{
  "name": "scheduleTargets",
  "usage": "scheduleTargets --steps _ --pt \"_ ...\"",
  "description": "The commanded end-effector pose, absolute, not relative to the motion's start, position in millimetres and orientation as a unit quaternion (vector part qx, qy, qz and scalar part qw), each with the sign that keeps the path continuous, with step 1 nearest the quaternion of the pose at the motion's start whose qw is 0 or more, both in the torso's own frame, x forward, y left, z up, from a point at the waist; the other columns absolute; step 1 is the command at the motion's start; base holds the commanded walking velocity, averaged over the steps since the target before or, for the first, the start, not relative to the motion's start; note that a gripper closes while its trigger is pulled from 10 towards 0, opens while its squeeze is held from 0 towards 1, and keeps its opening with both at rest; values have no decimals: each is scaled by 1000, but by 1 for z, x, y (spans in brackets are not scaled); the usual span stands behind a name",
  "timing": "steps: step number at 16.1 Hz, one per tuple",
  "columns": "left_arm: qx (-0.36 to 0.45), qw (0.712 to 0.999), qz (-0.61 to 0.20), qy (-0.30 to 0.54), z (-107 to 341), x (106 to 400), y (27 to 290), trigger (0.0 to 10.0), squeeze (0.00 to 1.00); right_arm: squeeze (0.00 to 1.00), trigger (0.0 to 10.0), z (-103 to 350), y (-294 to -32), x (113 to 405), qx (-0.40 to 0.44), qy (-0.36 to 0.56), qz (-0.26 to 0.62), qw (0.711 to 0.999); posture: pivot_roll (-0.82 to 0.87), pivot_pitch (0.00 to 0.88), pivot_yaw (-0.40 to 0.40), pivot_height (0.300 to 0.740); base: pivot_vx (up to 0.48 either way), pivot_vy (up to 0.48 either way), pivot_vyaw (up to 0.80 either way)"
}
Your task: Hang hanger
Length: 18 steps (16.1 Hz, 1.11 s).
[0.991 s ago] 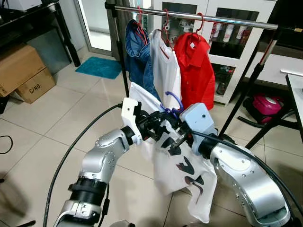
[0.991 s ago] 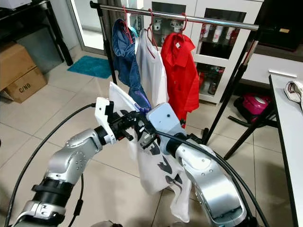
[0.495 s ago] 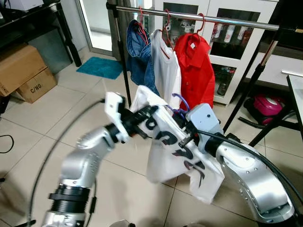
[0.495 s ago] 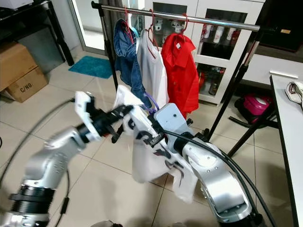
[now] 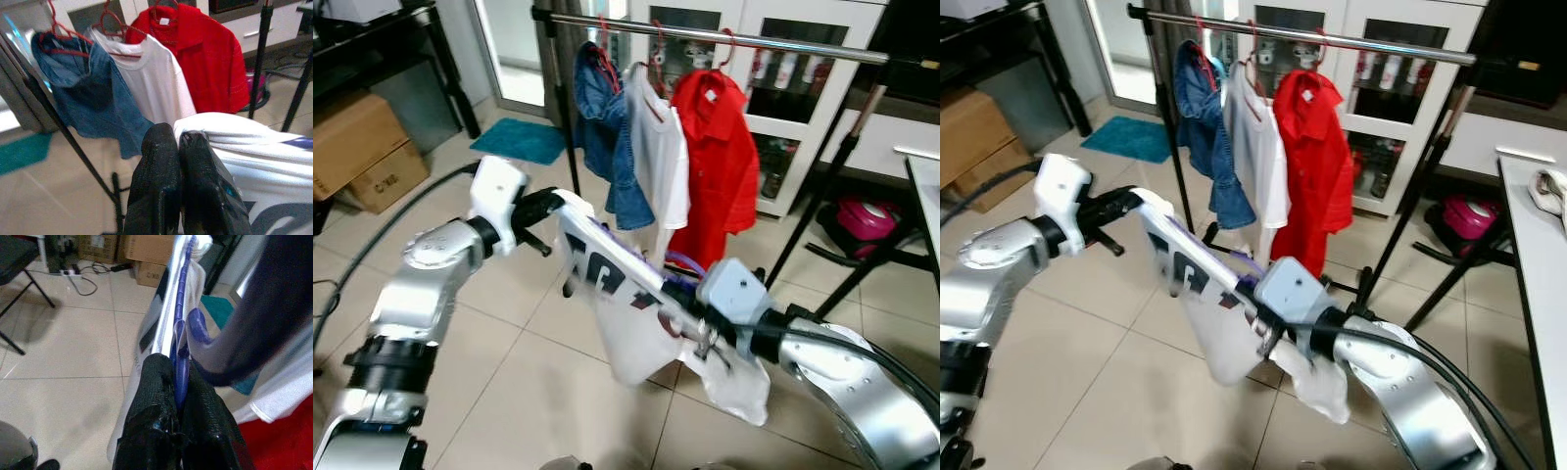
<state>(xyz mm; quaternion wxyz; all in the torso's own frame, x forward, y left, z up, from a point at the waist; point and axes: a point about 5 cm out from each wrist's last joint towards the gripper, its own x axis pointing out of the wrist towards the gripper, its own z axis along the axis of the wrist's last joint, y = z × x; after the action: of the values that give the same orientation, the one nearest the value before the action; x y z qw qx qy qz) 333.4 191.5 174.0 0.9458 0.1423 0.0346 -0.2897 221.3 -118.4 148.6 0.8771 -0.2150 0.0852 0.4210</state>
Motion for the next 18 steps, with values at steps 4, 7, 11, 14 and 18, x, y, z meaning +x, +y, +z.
scheduleTargets --steps 4,7,11,14,18 --pt "212 964 -152 -52 219 351 229 0 0 0 0 125 -142 207 -208 175 433 859 -146 0 72 740 0 0 0" --pt "228 970 -75 -38 215 354 255 0 0 0 0 136 -149 204 -126 148 432 881 -149 0 78 740 0 0 0" --pt "149 985 -57 -59 216 355 266 0 0 0 0 132 -149 190 -91 162 472 862 -147 0 78 740 0 0 0" --pt "197 965 -171 -30 197 354 232 0 0 0 0 131 -151 213 -144 167 391 894 -144 0 73 740 0 0 0" --pt "220 928 -299 -24 182 354 168 0 0 0 0 125 -135 229 -170 206 390 881 -131 0 59 740 0 0 0"
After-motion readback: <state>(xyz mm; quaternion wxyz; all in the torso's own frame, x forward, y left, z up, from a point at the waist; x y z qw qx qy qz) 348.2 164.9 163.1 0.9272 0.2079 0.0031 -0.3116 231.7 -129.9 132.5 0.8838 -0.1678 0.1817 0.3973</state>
